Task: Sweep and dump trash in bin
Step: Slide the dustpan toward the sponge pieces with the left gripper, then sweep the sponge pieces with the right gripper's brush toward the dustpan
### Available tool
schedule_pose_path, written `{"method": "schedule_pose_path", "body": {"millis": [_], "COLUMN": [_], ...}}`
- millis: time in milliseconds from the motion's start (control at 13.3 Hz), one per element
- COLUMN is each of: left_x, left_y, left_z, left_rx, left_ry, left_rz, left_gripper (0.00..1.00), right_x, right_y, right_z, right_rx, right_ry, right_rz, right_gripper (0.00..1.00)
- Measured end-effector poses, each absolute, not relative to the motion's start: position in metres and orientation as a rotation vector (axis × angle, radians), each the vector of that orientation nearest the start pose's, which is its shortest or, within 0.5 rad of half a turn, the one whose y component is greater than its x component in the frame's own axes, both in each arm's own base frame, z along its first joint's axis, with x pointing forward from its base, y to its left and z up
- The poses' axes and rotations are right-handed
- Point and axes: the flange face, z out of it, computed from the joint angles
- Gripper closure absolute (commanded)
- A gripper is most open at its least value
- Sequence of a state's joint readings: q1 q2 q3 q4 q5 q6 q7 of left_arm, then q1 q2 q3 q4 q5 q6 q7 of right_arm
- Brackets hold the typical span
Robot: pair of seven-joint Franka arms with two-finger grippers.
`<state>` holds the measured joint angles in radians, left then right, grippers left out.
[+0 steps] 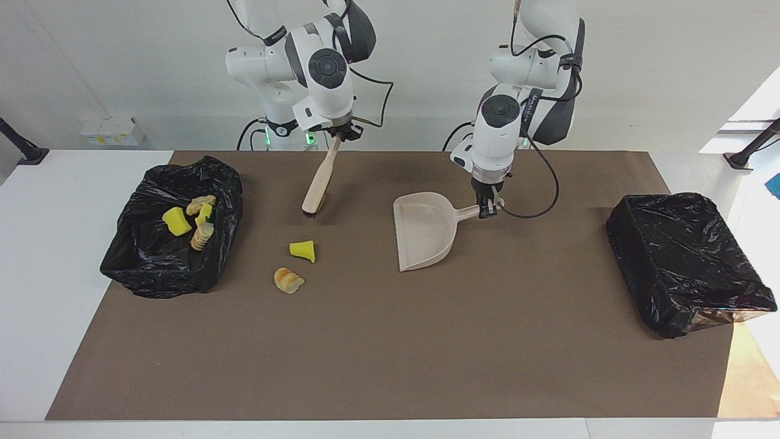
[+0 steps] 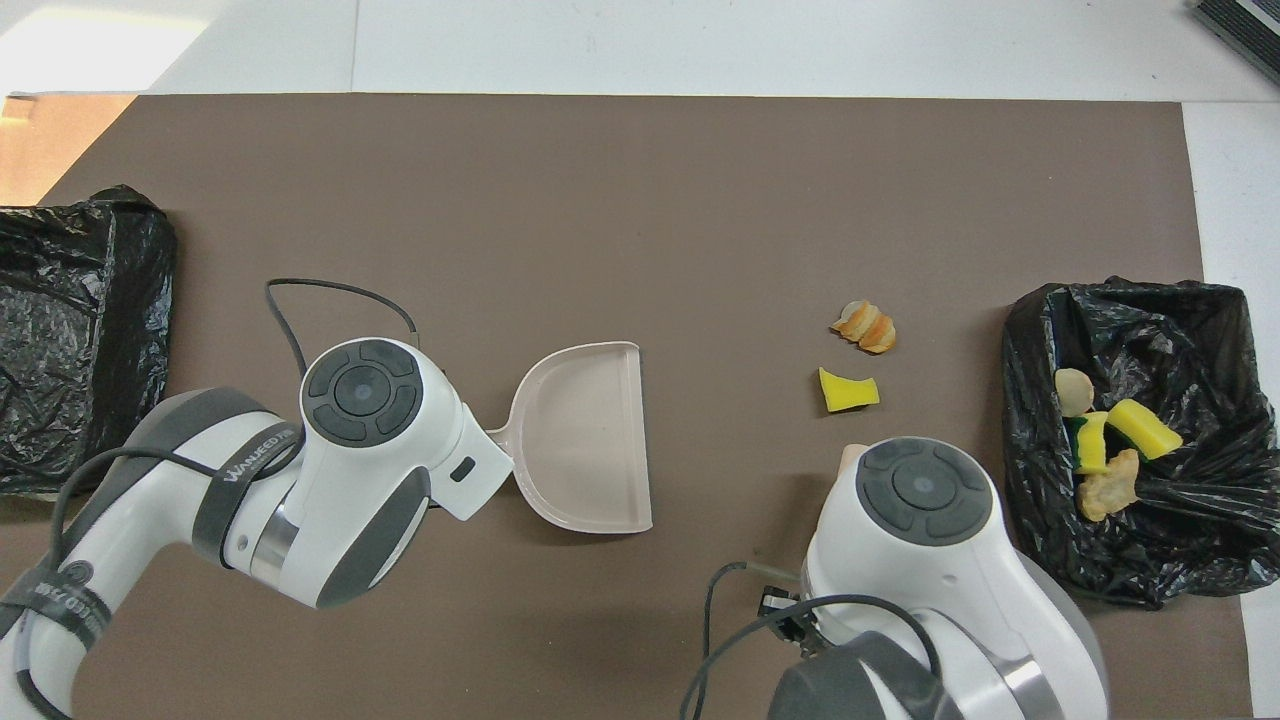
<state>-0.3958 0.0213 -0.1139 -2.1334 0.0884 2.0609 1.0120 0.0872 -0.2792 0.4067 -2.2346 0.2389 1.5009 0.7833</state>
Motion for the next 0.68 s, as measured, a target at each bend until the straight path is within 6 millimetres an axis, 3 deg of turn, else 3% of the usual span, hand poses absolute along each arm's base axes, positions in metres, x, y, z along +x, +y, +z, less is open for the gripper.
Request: {"method": "schedule_pose_path", "body": {"millis": [226, 376, 527, 677], "left_x": [0.465, 0.456, 0.445, 0.441], "left_y": [-0.257, -0.264, -0.275, -0.278], "left_z": [0.387, 0.38, 0.371, 0.367], "left_rx": [-2.185, -2.174, -2.171, -2.176], "left_ry": [2.184, 2.196, 2.194, 2.187], "left_rz": [0.173, 0.19, 0.171, 0.16], "left_gripper": [1.0, 1.0, 1.0, 1.0], "right_x": [0.304, 0.285, 0.285, 0.298], "right_y": [0.2, 0.185, 0.18, 0.188], "right_z": [0.417, 0.392, 0.377, 0.372], "right_rx": [-3.22, -3.238, -3.229, -3.179], "right_ry": [0.653, 0.628, 0.605, 0.569], "right_rz": [0.697, 0.626, 0.546, 0.472], "right_gripper": [1.0, 1.0, 1.0, 1.0]}}
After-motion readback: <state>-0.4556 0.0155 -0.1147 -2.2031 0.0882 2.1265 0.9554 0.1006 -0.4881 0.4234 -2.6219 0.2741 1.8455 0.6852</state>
